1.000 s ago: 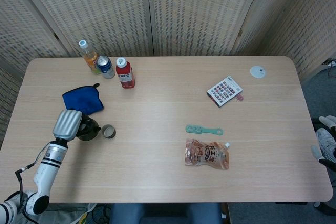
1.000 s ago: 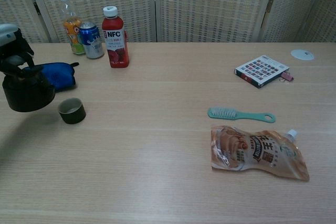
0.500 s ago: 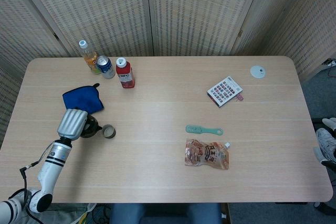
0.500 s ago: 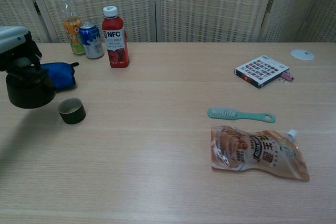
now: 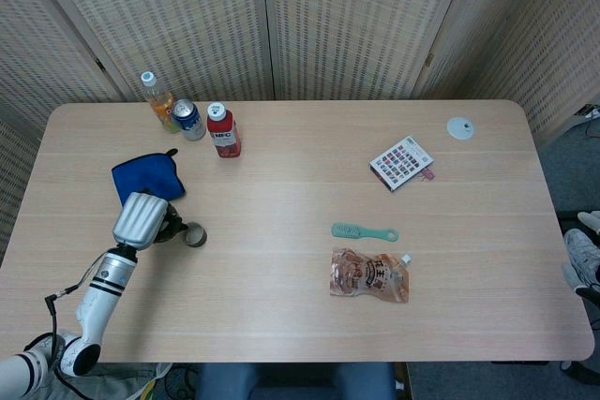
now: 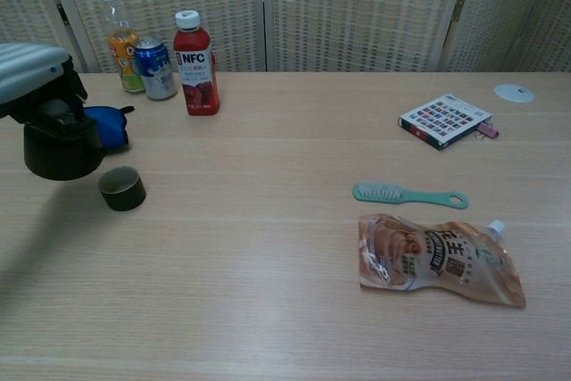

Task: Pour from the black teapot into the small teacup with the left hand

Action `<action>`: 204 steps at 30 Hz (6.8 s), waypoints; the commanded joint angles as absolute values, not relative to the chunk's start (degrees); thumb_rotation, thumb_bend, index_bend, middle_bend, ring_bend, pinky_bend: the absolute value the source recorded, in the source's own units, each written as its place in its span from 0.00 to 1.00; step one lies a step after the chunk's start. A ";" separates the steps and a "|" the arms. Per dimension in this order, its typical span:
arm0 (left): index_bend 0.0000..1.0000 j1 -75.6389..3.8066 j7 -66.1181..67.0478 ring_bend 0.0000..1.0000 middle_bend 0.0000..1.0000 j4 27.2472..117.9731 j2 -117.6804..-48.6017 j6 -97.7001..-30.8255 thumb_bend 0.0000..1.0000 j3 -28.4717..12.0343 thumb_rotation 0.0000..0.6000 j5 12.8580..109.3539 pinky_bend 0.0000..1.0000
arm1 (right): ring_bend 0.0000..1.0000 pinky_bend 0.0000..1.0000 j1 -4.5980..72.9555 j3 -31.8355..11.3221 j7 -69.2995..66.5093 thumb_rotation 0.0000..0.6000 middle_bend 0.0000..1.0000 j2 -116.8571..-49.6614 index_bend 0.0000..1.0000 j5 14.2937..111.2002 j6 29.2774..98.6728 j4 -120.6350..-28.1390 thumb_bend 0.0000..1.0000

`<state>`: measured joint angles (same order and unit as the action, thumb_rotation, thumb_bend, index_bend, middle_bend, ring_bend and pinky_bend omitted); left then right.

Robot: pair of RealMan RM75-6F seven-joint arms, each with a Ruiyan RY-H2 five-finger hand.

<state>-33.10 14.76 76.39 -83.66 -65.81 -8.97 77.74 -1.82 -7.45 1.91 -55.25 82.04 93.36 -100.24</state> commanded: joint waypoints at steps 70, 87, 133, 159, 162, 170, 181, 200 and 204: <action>1.00 -33.67 24.22 1.00 1.00 68.63 -87.50 -71.93 0.42 -5.55 1.00 86.28 0.51 | 0.13 0.16 -2.25 -7.83 1.01 1.00 0.22 -55.63 0.24 81.72 93.36 -99.34 0.21; 1.00 -33.41 23.73 1.00 1.00 68.06 -87.45 -71.99 0.42 -5.49 1.00 86.35 0.51 | 0.13 0.16 -1.99 -7.94 1.32 1.00 0.22 -55.65 0.24 81.85 93.14 -99.65 0.21; 1.00 -28.37 -10.00 0.99 1.00 71.85 -84.42 -70.57 0.41 -10.06 0.74 77.37 0.51 | 0.13 0.16 -1.69 -8.11 1.56 1.00 0.22 -56.12 0.24 81.60 92.80 -99.60 0.21; 1.00 -25.22 -7.79 0.94 1.00 68.48 -84.32 -67.26 0.20 -7.49 0.33 75.47 0.51 | 0.13 0.16 -0.52 -8.21 2.59 1.00 0.22 -56.51 0.24 81.47 91.36 -99.95 0.21; 1.00 -25.24 -6.82 0.93 1.00 68.50 -84.45 -66.54 0.20 -7.33 0.33 75.19 0.51 | 0.13 0.16 -0.40 -8.21 2.67 1.00 0.22 -56.53 0.24 81.41 91.18 -99.99 0.21; 1.00 -25.36 -4.66 0.91 1.00 68.31 -84.96 -65.10 0.20 -7.09 0.33 74.58 0.51 | 0.13 0.16 -0.25 -8.15 2.87 1.00 0.22 -56.69 0.24 81.31 90.96 -100.02 0.21; 0.97 -25.47 -2.13 0.85 0.99 68.61 -85.39 -62.82 0.20 -6.73 0.32 73.41 0.48 | 0.13 0.16 -0.36 -7.96 2.92 1.00 0.22 -56.67 0.24 81.27 91.02 -100.07 0.21; 0.65 -24.34 0.52 0.48 0.59 71.48 -84.25 -65.12 0.18 -7.14 0.07 73.60 0.41 | 0.13 0.16 -0.62 -7.85 2.77 1.00 0.22 -56.46 0.24 81.53 91.53 -100.26 0.21; 0.57 -24.27 1.18 0.36 0.49 72.85 -83.46 -64.58 0.18 -7.16 0.06 73.10 0.29 | 0.13 0.16 -0.68 -7.82 2.62 1.00 0.22 -56.48 0.24 81.60 91.64 -100.19 0.21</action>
<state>-24.30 1.02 72.68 -83.62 -64.72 -7.15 73.23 -0.69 -7.81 2.60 -56.48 81.61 91.65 -100.19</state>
